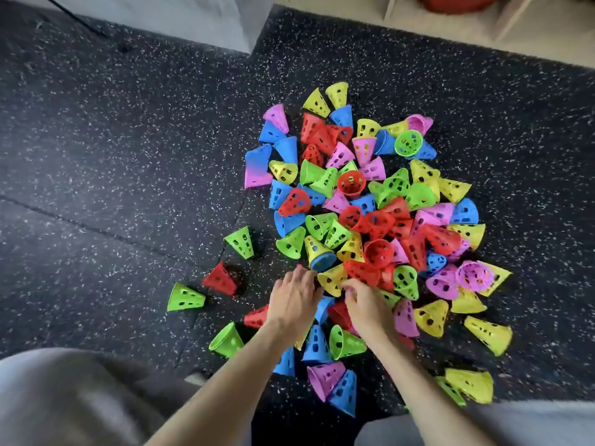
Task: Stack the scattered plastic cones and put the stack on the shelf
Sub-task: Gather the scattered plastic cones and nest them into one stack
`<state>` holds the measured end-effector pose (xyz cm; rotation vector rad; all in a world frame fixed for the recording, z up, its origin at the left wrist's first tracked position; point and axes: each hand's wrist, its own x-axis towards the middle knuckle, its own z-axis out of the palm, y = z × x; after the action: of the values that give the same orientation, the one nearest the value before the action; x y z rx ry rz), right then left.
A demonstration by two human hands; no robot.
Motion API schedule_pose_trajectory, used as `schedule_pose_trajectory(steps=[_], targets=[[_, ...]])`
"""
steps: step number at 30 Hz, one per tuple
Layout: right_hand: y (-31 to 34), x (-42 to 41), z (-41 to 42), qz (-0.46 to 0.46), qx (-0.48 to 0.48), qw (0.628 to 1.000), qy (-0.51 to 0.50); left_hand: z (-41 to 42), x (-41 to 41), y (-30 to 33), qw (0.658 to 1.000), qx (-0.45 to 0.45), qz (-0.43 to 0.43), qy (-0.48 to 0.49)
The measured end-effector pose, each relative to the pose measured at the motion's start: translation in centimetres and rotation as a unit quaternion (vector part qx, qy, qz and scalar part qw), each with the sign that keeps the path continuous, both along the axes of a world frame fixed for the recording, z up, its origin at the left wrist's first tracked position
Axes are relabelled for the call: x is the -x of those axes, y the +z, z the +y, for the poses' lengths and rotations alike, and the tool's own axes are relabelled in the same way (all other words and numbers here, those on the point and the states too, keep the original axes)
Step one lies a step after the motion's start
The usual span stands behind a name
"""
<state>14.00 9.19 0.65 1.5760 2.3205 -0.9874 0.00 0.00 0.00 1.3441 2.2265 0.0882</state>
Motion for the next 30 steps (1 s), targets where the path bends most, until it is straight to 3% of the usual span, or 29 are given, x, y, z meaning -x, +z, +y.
schedule_pose_trajectory(steps=[5, 9, 20, 30], targets=[[-5.5, 1.3, -0.1, -0.012, -0.032, 0.998, 0.06, -1.3, 1.0, -6.8, 0.999, -0.02, 0.023, -0.037], [-7.7, 0.1, -0.8, 0.019, -0.05, 0.997, 0.06, -2.3, 1.5, -8.7, 0.998, -0.042, 0.04, -0.015], [0.8, -8.6, -10.0, 0.129, -0.065, 0.986, 0.085, -11.7, -2.5, 0.0, 0.987, -0.094, 0.084, -0.099], [5.9, -12.2, -13.8, 0.177, -0.064, 0.976, 0.111, -17.3, -5.3, 0.6, 0.985, -0.133, 0.056, -0.09]])
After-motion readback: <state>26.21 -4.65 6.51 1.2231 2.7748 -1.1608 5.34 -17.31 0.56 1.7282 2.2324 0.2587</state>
